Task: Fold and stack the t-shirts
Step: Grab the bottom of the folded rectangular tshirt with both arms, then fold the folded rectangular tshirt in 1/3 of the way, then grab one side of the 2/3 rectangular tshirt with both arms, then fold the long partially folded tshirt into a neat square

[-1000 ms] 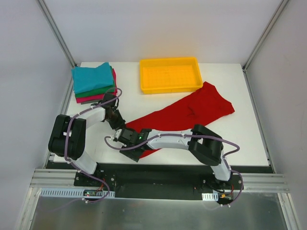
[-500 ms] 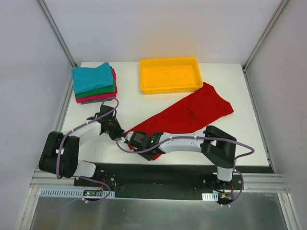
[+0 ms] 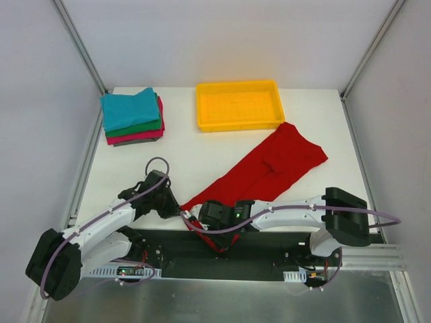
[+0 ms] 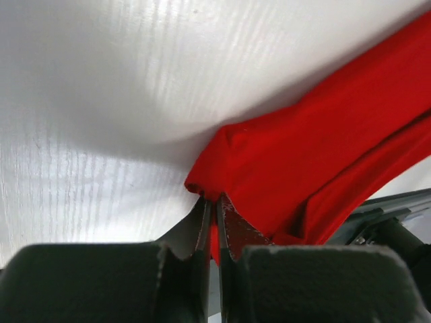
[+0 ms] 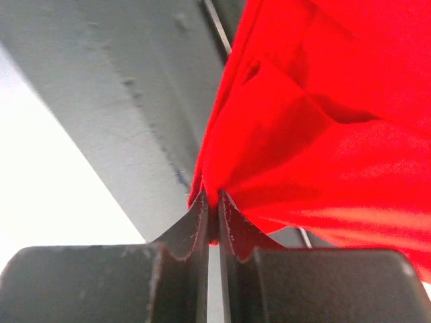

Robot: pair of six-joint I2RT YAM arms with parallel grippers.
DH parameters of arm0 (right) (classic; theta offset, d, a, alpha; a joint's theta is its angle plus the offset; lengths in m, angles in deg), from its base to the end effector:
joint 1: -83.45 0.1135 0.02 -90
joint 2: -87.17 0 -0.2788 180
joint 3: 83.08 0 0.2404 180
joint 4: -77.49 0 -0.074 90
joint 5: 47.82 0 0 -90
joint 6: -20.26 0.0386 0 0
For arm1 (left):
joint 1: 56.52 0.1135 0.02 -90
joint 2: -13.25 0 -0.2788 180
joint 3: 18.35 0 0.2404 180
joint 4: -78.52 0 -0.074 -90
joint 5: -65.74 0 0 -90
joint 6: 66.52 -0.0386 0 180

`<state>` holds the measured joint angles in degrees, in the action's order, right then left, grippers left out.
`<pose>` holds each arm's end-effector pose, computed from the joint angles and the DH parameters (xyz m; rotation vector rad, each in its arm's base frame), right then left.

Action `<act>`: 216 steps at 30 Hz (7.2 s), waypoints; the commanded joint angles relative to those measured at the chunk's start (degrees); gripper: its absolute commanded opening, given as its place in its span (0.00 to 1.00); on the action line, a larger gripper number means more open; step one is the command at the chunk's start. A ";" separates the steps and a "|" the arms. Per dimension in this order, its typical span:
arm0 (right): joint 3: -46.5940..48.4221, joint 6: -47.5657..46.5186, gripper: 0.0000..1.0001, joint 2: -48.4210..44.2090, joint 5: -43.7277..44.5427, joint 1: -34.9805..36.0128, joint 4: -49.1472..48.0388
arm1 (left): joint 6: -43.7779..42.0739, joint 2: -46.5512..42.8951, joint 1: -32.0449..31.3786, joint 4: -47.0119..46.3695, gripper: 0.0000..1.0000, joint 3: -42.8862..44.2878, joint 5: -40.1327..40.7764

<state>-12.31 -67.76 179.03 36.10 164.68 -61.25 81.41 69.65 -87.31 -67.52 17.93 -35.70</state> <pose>0.0425 0.3026 0.2061 -1.8106 2.1294 0.5677 0.1310 -0.0870 0.1725 -0.5513 2.6596 -0.8097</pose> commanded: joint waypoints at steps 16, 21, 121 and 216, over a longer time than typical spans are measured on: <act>-6.91 11.38 0.01 -15.82 -2.18 -7.83 -2.55 | -3.79 1.42 -1.38 6.16 0.00 18.68 8.01; -9.99 11.56 0.01 -23.46 -0.59 -14.86 0.43 | -4.58 9.94 -4.63 4.32 0.00 26.32 9.07; -10.18 -7.87 0.99 -11.20 10.12 -20.68 1.75 | -14.78 54.07 -7.62 -2.46 0.49 46.99 -0.34; -10.00 2.86 0.69 -38.06 23.15 -54.60 19.77 | -17.14 58.57 -14.83 6.24 0.99 79.08 21.29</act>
<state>-26.52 -64.88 140.91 55.35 110.45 -44.85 65.87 132.22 -101.84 -61.05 95.85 -17.39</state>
